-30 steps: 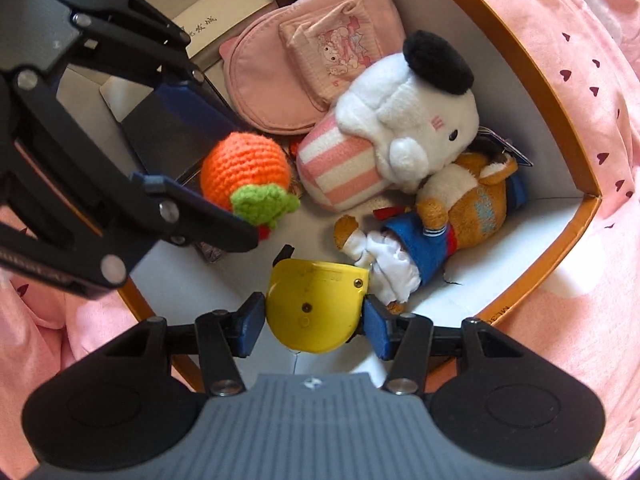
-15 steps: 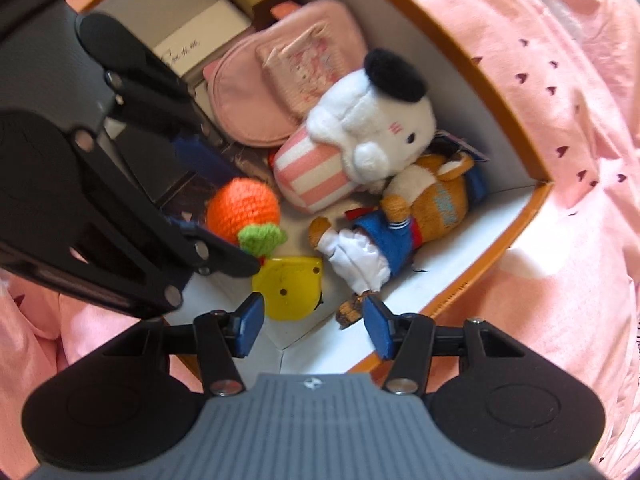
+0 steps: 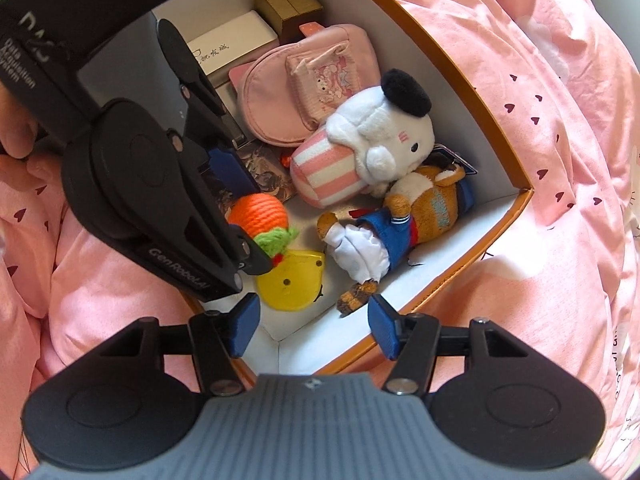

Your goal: Organize objects

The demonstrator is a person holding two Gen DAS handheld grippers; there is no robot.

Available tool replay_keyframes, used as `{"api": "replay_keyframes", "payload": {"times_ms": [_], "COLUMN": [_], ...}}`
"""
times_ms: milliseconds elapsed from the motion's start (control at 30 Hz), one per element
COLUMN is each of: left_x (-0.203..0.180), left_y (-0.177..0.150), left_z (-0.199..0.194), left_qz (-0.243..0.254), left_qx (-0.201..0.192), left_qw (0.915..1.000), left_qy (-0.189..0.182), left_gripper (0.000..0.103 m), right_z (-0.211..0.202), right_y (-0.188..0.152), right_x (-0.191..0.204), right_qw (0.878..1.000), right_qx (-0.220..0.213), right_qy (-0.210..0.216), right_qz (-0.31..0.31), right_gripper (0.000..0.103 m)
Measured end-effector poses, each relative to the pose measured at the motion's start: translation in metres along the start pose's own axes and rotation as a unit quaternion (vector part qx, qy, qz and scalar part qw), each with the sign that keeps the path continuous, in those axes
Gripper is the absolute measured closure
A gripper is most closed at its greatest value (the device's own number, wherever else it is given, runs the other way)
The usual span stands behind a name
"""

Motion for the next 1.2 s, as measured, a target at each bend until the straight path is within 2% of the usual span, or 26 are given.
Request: {"api": "replay_keyframes", "payload": {"times_ms": [200, 333, 433, 633, 733, 833, 933, 1033, 1100, 1200], "left_x": [-0.004, -0.004, -0.002, -0.008, -0.012, -0.016, -0.017, -0.018, -0.017, -0.015], "left_y": [-0.007, -0.016, -0.023, -0.034, -0.044, -0.055, -0.063, -0.074, -0.081, -0.088], "left_z": [-0.022, -0.048, -0.070, -0.114, -0.141, -0.165, -0.184, -0.198, -0.201, -0.202], "left_qz": [0.014, 0.026, 0.029, 0.024, 0.022, 0.025, 0.017, 0.019, 0.021, 0.025], "left_qx": [-0.028, -0.070, -0.111, -0.210, -0.256, -0.296, -0.327, -0.356, -0.363, -0.372], "left_qw": [0.9993, 0.9964, 0.9909, 0.9693, 0.9539, 0.9381, 0.9243, 0.9093, 0.9025, 0.8973], "left_qy": [0.019, 0.041, 0.070, 0.126, 0.155, 0.178, 0.196, 0.215, 0.231, 0.237], "left_gripper": [0.031, 0.029, 0.028, 0.027, 0.023, 0.021, 0.015, 0.014, 0.013, 0.013], "right_z": [-0.008, -0.022, -0.036, -0.060, -0.075, -0.091, -0.107, -0.119, -0.123, -0.127], "right_y": [-0.001, -0.003, -0.003, -0.004, -0.005, -0.007, -0.013, -0.022, -0.030, -0.040], "right_x": [0.005, 0.008, 0.009, 0.017, 0.023, 0.029, 0.036, 0.047, 0.054, 0.066], "right_qw": [1.000, 0.999, 0.996, 0.979, 0.964, 0.943, 0.917, 0.886, 0.868, 0.845], "right_qx": [-0.008, -0.028, -0.059, -0.134, -0.176, -0.221, -0.261, -0.301, -0.319, -0.340], "right_qy": [-0.004, -0.011, -0.014, -0.030, -0.059, -0.086, -0.115, -0.142, -0.157, -0.173], "right_qz": [0.006, 0.025, 0.062, 0.153, 0.192, 0.232, 0.278, 0.323, 0.347, 0.376], "right_gripper": [0.034, 0.033, 0.032, 0.026, 0.024, 0.018, 0.013, 0.012, 0.010, 0.009]}}
Point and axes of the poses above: each gripper's, at about its wrist camera, not at the fingertips, and z roughly the way its jaws point, x to its left, y to its top, the point moved 9 cm from there along z, roughly the way its jaws point, and after that the axes turned 6 degrees about x, right-handed, at the moved point
